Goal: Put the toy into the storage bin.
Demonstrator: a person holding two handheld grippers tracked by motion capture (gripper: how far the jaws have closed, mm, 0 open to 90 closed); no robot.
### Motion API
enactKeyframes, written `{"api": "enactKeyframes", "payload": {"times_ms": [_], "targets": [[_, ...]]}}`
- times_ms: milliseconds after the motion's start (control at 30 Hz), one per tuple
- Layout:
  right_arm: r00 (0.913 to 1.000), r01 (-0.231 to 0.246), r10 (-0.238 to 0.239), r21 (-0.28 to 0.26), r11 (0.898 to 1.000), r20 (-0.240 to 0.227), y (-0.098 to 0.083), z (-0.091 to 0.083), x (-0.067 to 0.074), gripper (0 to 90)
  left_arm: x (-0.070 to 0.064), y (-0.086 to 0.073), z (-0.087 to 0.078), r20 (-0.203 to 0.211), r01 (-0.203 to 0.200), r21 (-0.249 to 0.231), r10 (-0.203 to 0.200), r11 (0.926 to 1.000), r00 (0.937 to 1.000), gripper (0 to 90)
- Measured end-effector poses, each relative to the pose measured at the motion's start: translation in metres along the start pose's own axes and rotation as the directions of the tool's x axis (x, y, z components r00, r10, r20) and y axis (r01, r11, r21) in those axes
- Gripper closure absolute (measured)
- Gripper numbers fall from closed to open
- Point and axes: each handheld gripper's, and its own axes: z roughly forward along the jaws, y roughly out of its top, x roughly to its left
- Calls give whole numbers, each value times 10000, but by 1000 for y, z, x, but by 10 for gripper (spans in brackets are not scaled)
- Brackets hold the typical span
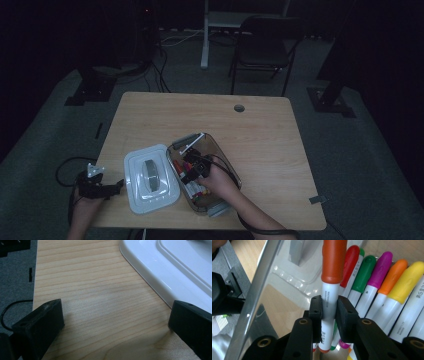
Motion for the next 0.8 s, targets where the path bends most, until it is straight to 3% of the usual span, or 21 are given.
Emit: {"api": "enactKeyframes", "payload": {"times_ms": [200, 333, 400, 633, 700, 800], "targets": [[9999, 9, -13, 298, 9996, 135, 2, 6, -1, 681, 0, 0, 0, 2, 1, 1, -1, 10000, 10000, 5], [9998, 47, -49, 107, 9999, 192, 1, 3, -2, 660, 0, 0, 0, 0, 7, 0, -7, 10000, 10000, 5], [9986, 113, -111, -42, 9999, 509, 0, -1, -4, 643, 0, 0, 0, 0, 1, -1, -1, 10000, 10000, 5], [9988, 83, -25, -1182, 9930, 488, -13, -27, -12, 510, 0, 0, 0, -5, -12, -2, 12, 10000, 10000, 5], [9991, 120, -55, -1603, 9870, 412, -19, -39, -13, 491, 0, 0, 0, -4, -1, -10, 1, 10000, 10000, 5], [9993, 158, -71, -2455, 9693, 366, -27, -61, -15, 431, 0, 0, 0, -5, -1, -10, 1, 10000, 10000, 5]]}}
